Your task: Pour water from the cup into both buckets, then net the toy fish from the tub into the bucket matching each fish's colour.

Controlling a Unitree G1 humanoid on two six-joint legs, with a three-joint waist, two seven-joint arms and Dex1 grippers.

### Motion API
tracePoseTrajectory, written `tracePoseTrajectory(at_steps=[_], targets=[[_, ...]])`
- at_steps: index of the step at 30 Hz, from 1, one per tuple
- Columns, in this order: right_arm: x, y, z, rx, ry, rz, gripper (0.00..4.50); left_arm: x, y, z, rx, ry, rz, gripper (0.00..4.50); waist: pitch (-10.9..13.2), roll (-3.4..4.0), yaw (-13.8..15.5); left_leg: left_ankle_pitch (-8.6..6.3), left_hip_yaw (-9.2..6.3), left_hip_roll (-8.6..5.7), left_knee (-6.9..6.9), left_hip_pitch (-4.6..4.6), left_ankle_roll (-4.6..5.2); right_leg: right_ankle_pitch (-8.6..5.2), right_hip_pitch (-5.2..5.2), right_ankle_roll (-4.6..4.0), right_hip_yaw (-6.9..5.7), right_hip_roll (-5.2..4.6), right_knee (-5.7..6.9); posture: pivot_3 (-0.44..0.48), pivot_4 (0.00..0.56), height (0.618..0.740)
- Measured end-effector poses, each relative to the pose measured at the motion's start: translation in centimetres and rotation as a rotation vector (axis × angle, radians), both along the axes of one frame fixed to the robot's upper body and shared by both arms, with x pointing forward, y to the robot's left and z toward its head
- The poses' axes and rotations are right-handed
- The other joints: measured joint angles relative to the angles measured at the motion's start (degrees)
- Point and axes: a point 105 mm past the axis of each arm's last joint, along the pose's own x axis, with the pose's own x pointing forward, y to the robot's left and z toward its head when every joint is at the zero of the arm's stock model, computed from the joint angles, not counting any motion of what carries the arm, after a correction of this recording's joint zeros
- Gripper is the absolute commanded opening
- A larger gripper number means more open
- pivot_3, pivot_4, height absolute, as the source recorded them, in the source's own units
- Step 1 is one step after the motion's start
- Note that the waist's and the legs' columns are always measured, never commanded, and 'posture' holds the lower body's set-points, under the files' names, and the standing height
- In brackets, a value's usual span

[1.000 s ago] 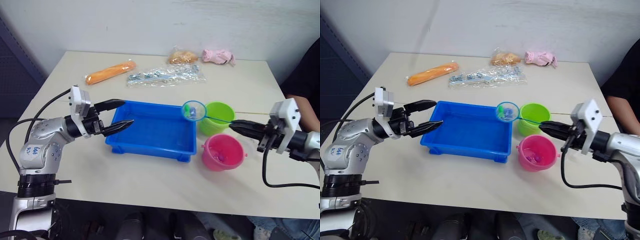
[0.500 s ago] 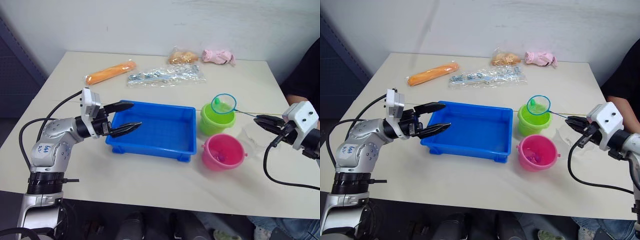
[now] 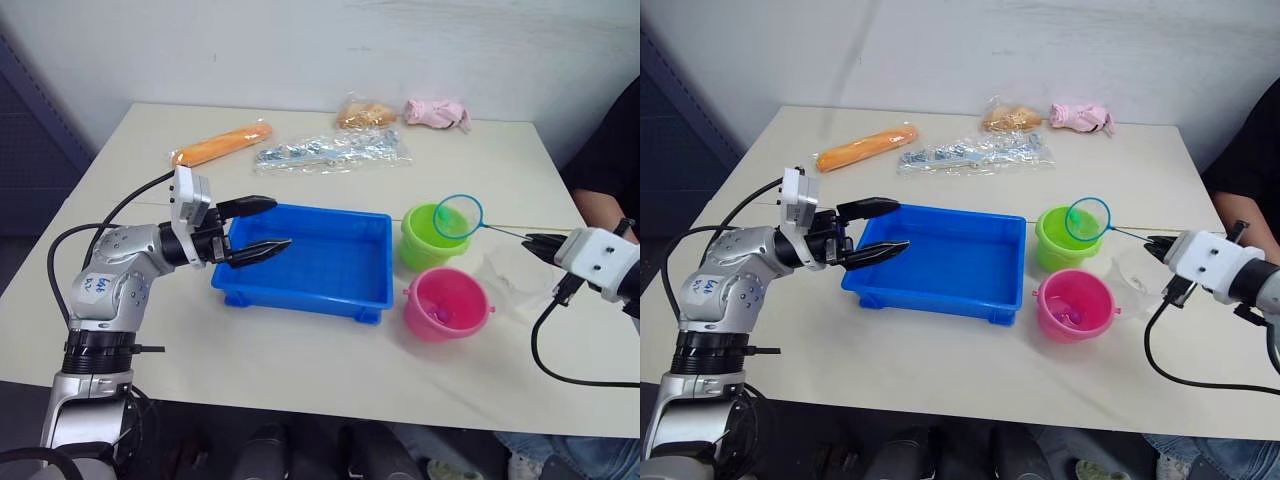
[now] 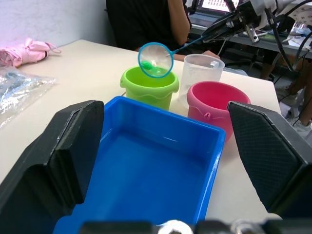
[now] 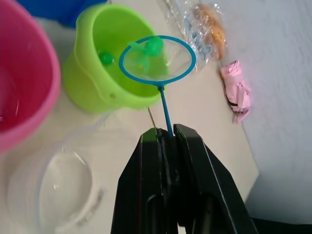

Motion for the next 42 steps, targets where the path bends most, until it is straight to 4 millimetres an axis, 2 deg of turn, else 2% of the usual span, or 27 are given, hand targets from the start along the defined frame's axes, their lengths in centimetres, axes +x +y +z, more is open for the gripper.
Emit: tracePoseTrajectory(at_steps=[5,8,12,16,21,30,38,42], targets=[[0.3,-0.3,0.5,-0.074,-0.096,-0.013,0.00,0.0,-0.2,-0.1,-0.005,-0.003,-0.010,4.36,0.00,0.00,0.03,0.05,0.02,0.00,0.08,0.01,-0.08,0.00,0.00,0.00,0.01,0.00,0.10,0.000,0.150,0.740],[0.4,0.3,0.9,-0.111,-0.156,0.014,0.00,0.3,-0.4,-0.3,-0.013,0.004,-0.014,4.36,0.00,0.00,0.04,0.05,0.02,0.00,0.14,0.01,-0.09,0.00,0.00,0.00,0.01,0.00,0.15,0.000,0.150,0.740],[0.4,1.1,-0.4,-0.249,-0.159,0.083,0.00,0.3,-0.9,-0.3,-0.014,0.002,-0.030,4.36,0.00,0.00,0.06,0.05,0.02,0.00,0.18,0.00,-0.09,0.00,0.00,0.00,0.02,0.00,0.17,0.000,0.150,0.740],[0.4,0.4,-0.6,-0.348,-0.194,0.090,0.00,0.3,-0.9,-0.2,-0.013,-0.006,-0.031,4.36,0.00,0.00,0.02,0.05,0.03,0.00,0.20,0.01,-0.09,0.00,0.00,0.00,0.03,0.00,0.20,0.000,0.150,0.740],[0.9,-0.6,0.4,-0.456,-0.302,0.066,0.00,0.3,-0.9,-0.2,-0.013,-0.008,-0.031,4.36,0.00,0.00,0.01,0.08,0.02,0.00,0.24,0.02,-0.13,0.00,0.00,0.00,0.04,0.01,0.26,0.000,0.150,0.740],[0.5,-0.3,-1.0,-0.538,-0.385,0.150,0.00,0.3,-0.9,-0.1,-0.012,-0.019,-0.032,4.36,0.00,0.00,-0.10,0.10,0.07,0.00,0.27,0.03,-0.15,0.00,-0.01,0.00,0.08,0.03,0.33,0.000,0.150,0.740],[0.9,0.0,-1.3,-0.630,-0.454,0.177,0.00,0.3,-1.0,0.0,-0.015,-0.026,-0.033,4.36,0.00,0.00,-0.05,0.12,0.08,0.00,0.29,0.04,-0.17,0.00,-0.01,0.00,0.10,0.03,0.36,0.000,0.150,0.740],[1.2,0.4,-0.8,-0.658,-0.511,0.193,0.00,0.3,-1.0,0.1,-0.016,-0.033,-0.034,4.36,0.00,0.00,-0.09,0.14,0.08,0.00,0.30,0.05,-0.20,0.00,-0.02,0.00,0.10,0.03,0.40,0.000,0.150,0.740]])
